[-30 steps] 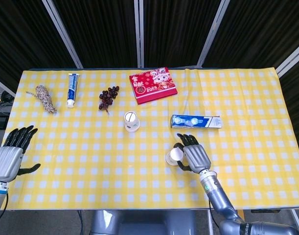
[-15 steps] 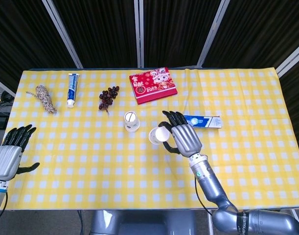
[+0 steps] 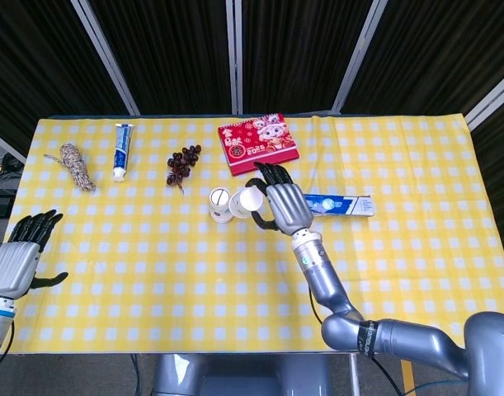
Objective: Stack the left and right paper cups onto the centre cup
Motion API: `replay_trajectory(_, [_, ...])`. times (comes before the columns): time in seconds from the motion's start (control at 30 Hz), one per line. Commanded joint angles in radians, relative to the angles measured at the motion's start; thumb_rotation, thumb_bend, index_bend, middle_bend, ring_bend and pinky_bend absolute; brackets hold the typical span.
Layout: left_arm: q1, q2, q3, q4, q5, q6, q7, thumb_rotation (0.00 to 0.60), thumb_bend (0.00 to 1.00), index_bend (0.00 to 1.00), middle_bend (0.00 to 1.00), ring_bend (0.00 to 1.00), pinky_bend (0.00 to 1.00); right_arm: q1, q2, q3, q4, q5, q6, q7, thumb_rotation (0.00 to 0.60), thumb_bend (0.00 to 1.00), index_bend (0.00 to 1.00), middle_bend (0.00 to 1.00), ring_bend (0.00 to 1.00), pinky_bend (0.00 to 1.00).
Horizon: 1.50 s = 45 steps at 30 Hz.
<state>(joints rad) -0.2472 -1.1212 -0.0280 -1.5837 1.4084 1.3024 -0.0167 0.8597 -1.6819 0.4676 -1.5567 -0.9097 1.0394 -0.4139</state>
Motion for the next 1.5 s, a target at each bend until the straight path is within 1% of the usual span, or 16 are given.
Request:
replay_trajectory(0.03, [-0.002, -0.003, -0.004, 0.007, -0.006, -0.006, -0.005, 0.6, 0.1, 0.01, 0.0, 0.0, 0.0, 0.055, -0.057, 0.02, 0.092, 0.012, -0.02, 0.038, 0.6, 0.31, 0.41, 0.06, 0.0, 0.0])
replay_trajectory(0.37, [0.0, 0.003, -0.016, 0.013, -0.021, -0.015, -0.017, 0.6, 0.1, 0.01, 0.0, 0.0, 0.0, 0.106, -0.116, 0.026, 0.189, 0.005, -0.022, 0.098, 0.6, 0.31, 0.41, 0.07, 0.0, 0.0])
replay_trajectory(0.5, [0.002, 0.007, -0.021, 0.013, -0.025, -0.014, -0.024, 0.6, 0.1, 0.01, 0.0, 0.0, 0.0, 0.124, -0.129, 0.027, 0.208, 0.014, -0.035, 0.103, 0.6, 0.31, 0.42, 0.07, 0.0, 0.0])
replay_trajectory(0.97, [0.005, 0.013, -0.022, 0.014, -0.013, -0.017, -0.05, 0.6, 0.1, 0.01, 0.0, 0.0, 0.0, 0.169, -0.186, 0.0, 0.318, 0.001, -0.056, 0.116, 0.6, 0.31, 0.42, 0.07, 0.0, 0.0])
replay_trajectory(1.17, [0.004, 0.012, -0.02, 0.017, -0.012, -0.025, -0.054, 0.6, 0.1, 0.01, 0.0, 0.0, 0.0, 0.182, -0.209, 0.005, 0.346, -0.003, -0.052, 0.133, 0.6, 0.3, 0.42, 0.07, 0.0, 0.0])
replay_trajectory(1.3, [0.005, 0.012, -0.019, 0.016, -0.007, -0.024, -0.058, 0.6, 0.1, 0.01, 0.0, 0.0, 0.0, 0.194, -0.227, 0.013, 0.377, -0.002, -0.046, 0.136, 0.6, 0.29, 0.42, 0.07, 0.0, 0.0])
replay_trajectory(1.4, [0.006, 0.012, -0.02, 0.016, -0.007, -0.023, -0.06, 0.6, 0.1, 0.01, 0.0, 0.0, 0.0, 0.206, -0.241, 0.019, 0.406, -0.002, -0.045, 0.135, 0.6, 0.26, 0.42, 0.07, 0.0, 0.0])
replay_trajectory(1.47, [0.006, 0.011, -0.021, 0.016, -0.009, -0.023, -0.061, 0.6, 0.1, 0.01, 0.0, 0.0, 0.0, 0.213, -0.248, 0.018, 0.425, -0.005, -0.044, 0.13, 0.6, 0.23, 0.39, 0.06, 0.0, 0.0])
replay_trajectory(1.5, [0.007, 0.011, -0.022, 0.016, -0.009, -0.023, -0.061, 0.6, 0.1, 0.01, 0.0, 0.0, 0.0, 0.217, -0.251, 0.017, 0.437, -0.006, -0.044, 0.125, 0.6, 0.21, 0.35, 0.05, 0.0, 0.0])
